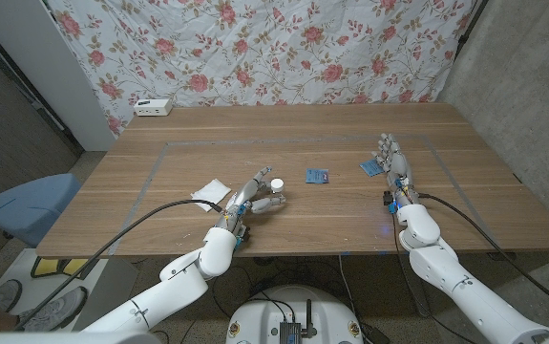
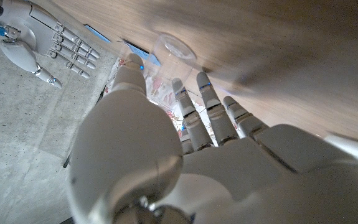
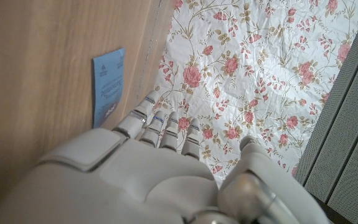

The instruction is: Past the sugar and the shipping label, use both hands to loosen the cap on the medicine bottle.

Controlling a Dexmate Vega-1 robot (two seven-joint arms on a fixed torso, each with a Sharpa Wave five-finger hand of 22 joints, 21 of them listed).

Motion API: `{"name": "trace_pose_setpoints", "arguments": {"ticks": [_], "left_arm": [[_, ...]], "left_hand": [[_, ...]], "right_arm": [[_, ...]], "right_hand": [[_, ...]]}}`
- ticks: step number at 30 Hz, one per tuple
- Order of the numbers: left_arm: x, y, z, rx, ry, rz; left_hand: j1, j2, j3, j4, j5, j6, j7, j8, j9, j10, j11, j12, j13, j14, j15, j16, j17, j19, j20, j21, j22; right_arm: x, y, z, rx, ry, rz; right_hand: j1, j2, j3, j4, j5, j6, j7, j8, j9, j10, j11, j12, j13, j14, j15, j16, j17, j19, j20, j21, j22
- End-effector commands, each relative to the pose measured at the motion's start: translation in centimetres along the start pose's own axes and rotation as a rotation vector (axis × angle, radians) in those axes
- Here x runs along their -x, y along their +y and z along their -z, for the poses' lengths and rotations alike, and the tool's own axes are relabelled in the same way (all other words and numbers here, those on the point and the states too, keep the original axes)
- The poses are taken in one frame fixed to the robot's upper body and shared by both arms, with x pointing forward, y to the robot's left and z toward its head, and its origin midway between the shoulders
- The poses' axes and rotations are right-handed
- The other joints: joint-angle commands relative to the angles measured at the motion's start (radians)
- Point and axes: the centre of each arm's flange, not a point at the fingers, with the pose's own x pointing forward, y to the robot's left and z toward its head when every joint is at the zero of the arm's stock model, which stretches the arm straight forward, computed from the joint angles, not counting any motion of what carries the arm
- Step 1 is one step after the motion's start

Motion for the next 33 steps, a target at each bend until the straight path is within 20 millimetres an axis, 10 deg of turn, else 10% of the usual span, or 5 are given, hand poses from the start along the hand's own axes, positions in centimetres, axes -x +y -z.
{"name": "trace_pose_setpoints", "arguments": {"ticks": [1,33], "left_arm": [[0.6,-0.3,-0.1,0.0,0.002,-0.014],[0.2,1.0,-0.8,-0.028,-0.009,-0.099]], "left_hand": [[0.013,0.01,0.0,0.003,-0.006,0.016,0.008,0.001,0.0,0.021,0.001,0.003,0.0,0.033,-0.153,0.007,0.001,0.018,-0.141,0.008,0.002],[0.017,0.041,0.016,0.009,-0.034,0.075,0.089,-0.006,0.002,0.092,-0.005,-0.003,0.001,0.154,-0.149,0.003,0.001,0.091,-0.158,0.01,0.002]], "right_arm": [[0.6,-0.1,0.0,-0.005,-0.003,0.008],[0.1,-0.3,0.1,-0.005,-0.001,-0.002]], "right_hand": [[0.0,-0.003,0.002,-0.003,0.003,0.007,-0.002,0.006,0.004,0.0,-0.006,0.0,0.005,0.009,-0.001,0.001,0.004,0.009,0.005,0.007,0.003],[-0.002,-0.002,0.003,-0.005,0.003,0.009,0.002,0.006,0.004,0.0,-0.006,0.0,0.005,0.01,-0.002,0.001,0.004,0.009,0.003,0.007,0.003]]}}
